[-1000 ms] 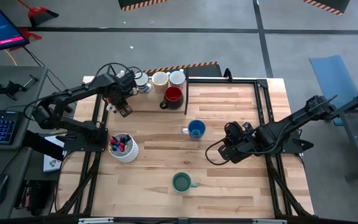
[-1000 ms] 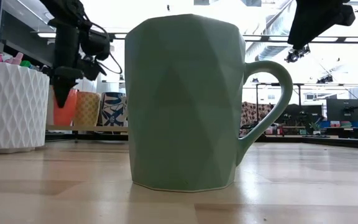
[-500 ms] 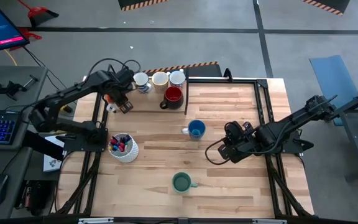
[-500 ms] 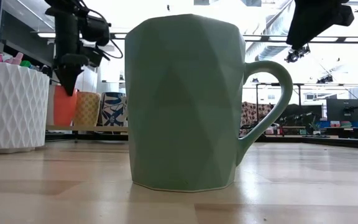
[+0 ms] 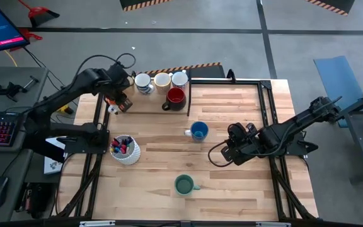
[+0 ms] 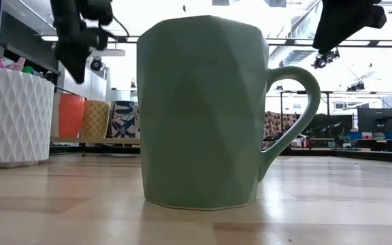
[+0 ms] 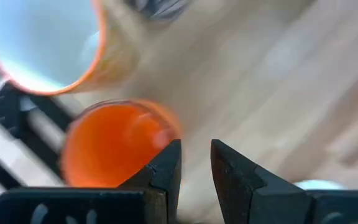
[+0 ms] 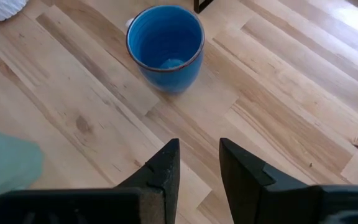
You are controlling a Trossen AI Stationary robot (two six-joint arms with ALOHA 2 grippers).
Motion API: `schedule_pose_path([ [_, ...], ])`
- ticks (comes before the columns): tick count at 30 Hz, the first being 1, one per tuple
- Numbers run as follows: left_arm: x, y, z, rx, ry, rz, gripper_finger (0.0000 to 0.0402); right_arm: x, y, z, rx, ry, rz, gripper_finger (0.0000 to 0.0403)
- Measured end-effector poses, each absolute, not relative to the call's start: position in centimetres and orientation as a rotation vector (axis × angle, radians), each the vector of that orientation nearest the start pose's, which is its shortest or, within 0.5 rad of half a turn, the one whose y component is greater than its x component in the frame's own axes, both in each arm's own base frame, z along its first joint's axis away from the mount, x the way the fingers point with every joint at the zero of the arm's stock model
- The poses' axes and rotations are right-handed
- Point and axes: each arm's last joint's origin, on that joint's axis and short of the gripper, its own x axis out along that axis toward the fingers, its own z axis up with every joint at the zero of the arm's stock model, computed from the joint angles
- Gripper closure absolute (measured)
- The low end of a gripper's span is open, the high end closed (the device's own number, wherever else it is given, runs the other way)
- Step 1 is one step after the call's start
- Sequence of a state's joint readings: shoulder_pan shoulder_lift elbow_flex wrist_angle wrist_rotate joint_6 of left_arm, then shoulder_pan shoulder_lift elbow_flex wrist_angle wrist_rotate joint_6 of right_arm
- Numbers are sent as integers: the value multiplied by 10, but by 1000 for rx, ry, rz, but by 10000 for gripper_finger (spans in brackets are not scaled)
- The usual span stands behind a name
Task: Place coffee mugs
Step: Move the blue mug to the center of the table
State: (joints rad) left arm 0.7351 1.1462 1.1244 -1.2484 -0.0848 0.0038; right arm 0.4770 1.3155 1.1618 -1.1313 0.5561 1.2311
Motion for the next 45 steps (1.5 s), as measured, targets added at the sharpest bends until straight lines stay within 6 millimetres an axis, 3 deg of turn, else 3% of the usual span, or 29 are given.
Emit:
schedule_pose_path([
  [5, 134, 102, 326, -491, 1077, 567, 325, 212, 92, 292, 452, 853, -700, 311],
  [15, 136, 37, 340, -506, 1013, 198, 325, 217, 93, 294, 356, 839, -626, 311],
  [24, 136, -9, 342, -483, 1065, 25, 325, 258, 86, 276, 268, 937, -441, 311],
  [30, 128, -23, 346, -413, 1017, 55, 325, 282, 67, 261, 205, 973, -420, 311],
  [39, 108, -32, 355, -427, 912, 63, 325, 302, 50, 267, 193, 867, -324, 311],
  [45, 105, -37, 356, -398, 885, 78, 326, 311, 43, 256, 135, 906, -293, 311],
])
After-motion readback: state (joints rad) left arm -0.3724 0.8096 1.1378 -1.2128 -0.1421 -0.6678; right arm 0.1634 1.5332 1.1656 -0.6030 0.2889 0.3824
